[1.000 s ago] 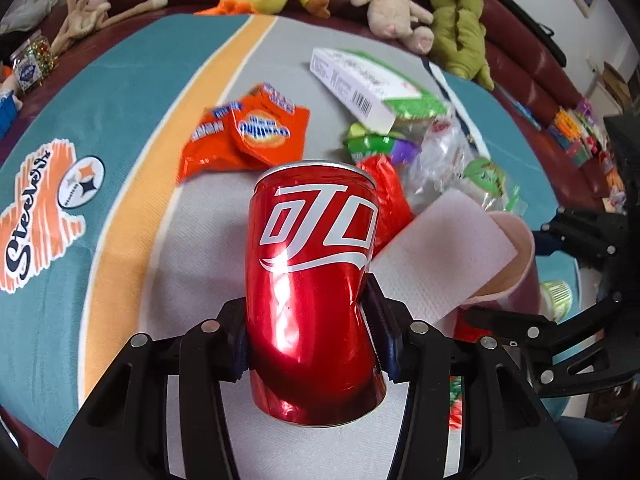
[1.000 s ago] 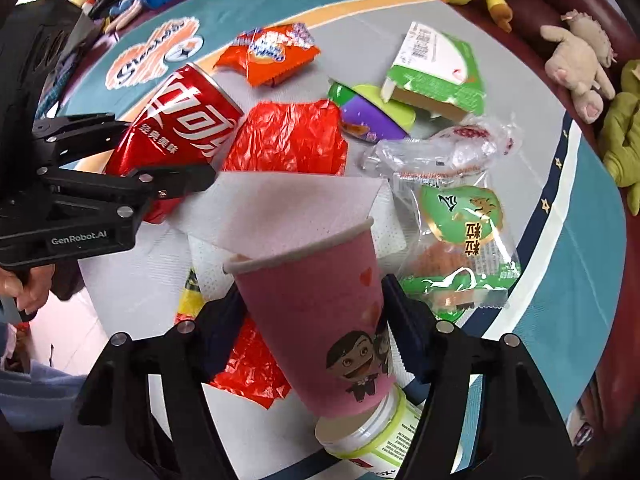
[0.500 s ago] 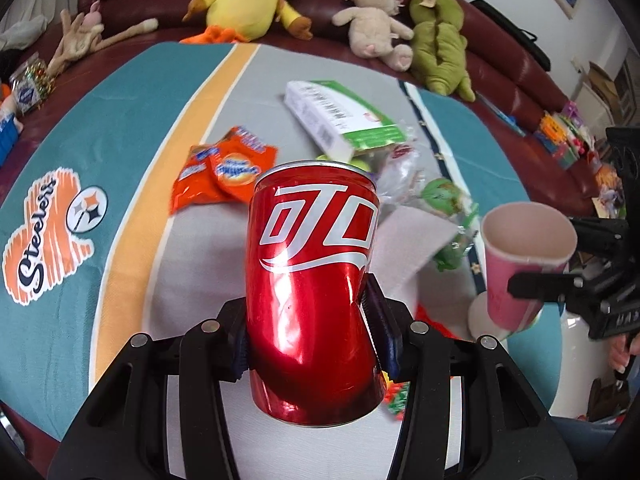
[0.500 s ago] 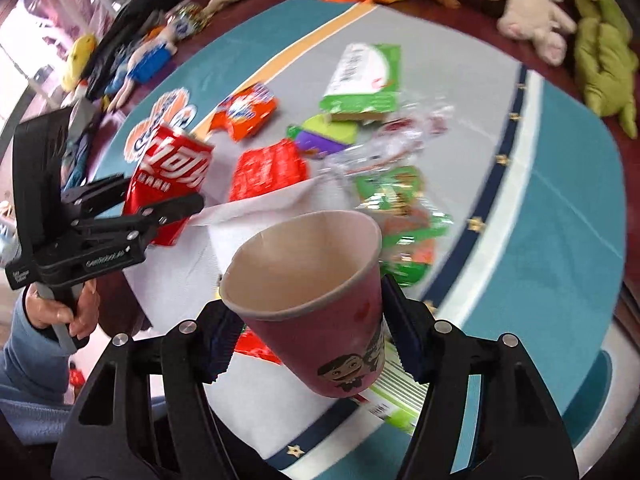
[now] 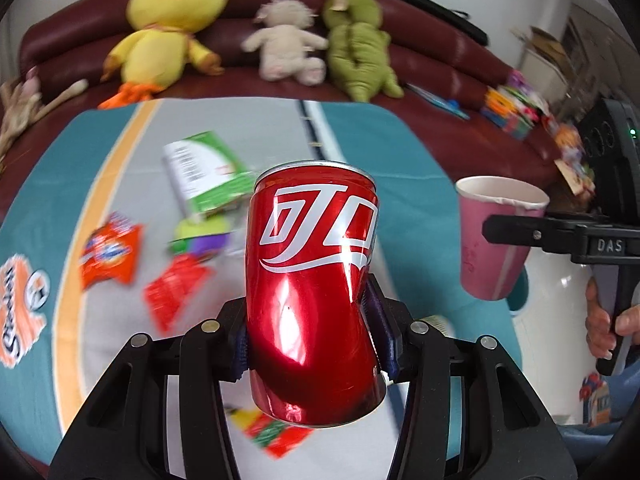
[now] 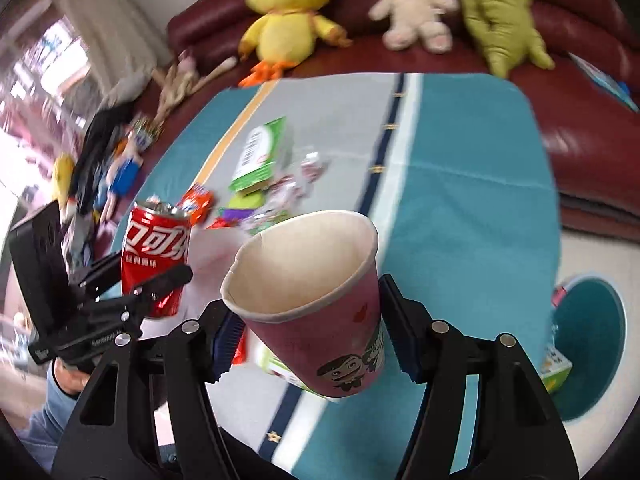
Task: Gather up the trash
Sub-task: 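Carry the can and pink cup over the bin and release both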
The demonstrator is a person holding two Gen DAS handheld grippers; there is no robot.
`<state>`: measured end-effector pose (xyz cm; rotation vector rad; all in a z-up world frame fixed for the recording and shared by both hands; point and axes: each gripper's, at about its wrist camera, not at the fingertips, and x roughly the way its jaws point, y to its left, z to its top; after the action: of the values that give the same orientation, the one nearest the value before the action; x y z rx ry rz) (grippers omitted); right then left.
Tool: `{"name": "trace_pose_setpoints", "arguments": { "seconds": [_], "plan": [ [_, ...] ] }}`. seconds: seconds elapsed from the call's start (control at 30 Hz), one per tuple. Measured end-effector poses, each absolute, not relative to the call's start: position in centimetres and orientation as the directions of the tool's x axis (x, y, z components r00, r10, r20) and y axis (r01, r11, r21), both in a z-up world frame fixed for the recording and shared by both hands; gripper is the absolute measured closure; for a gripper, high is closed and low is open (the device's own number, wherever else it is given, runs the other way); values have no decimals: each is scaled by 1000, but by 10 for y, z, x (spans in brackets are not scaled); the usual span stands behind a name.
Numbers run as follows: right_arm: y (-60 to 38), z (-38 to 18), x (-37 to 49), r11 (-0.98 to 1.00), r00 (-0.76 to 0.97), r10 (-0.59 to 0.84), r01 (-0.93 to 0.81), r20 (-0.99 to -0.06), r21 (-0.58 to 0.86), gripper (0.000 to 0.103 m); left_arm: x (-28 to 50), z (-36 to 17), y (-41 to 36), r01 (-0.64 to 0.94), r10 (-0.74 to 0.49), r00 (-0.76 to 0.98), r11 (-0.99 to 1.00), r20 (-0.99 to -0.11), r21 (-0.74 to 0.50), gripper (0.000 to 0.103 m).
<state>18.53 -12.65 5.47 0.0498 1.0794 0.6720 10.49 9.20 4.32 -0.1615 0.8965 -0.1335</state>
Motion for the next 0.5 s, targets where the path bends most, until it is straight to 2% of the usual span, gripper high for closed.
{"name": "trace_pose_setpoints", "arguments": {
  "seconds": [0.27,0.5],
  "plan": [
    [-240,44,198,864,397,500,-285,-770,414,42,144,46,-13,229,-288,565,955,-773,-188,54],
    [-357,27,194,892,493,423,-80,-761,444,42,177,27,-114,364,-350,469,913,-811,-183,54]
  ]
}}
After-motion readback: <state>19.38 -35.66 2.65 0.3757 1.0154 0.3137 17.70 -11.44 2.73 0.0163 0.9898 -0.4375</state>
